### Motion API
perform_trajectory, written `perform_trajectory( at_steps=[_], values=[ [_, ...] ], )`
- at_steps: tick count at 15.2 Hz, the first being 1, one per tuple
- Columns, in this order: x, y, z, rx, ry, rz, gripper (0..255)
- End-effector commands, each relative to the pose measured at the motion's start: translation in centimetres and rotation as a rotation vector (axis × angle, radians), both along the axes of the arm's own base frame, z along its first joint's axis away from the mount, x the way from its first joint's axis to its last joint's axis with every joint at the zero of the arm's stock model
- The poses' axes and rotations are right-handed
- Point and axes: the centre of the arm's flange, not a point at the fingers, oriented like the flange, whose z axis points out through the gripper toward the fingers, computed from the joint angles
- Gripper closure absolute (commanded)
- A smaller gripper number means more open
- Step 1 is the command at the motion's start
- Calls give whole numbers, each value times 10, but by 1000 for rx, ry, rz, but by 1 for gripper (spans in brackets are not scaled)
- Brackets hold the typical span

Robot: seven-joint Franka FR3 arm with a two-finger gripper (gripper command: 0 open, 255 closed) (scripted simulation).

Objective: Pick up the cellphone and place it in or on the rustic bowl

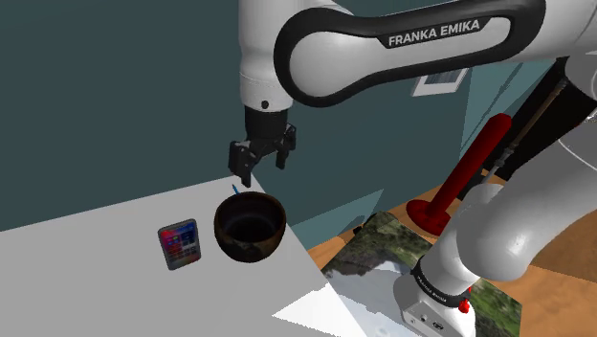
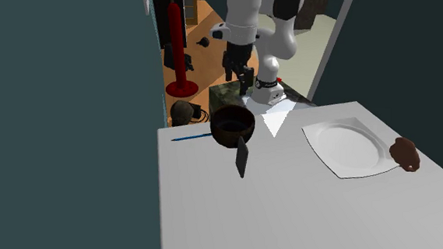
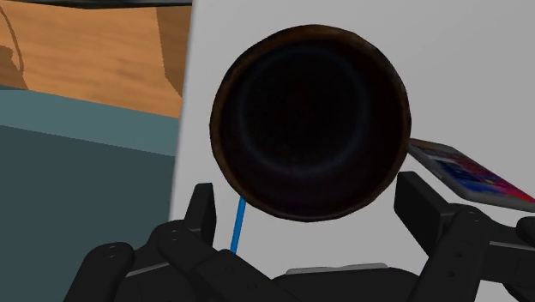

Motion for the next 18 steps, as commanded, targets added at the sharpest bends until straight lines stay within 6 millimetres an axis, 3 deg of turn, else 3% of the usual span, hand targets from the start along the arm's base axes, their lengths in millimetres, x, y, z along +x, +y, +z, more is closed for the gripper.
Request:
perform_trajectory(
  at_steps=[1,13,18],
  values=[
    [10,24,-10,6,-3,3,0],
    [58,164,-51,32,-22,27,0],
    [58,164,-77,32,-22,27,0]
  ],
)
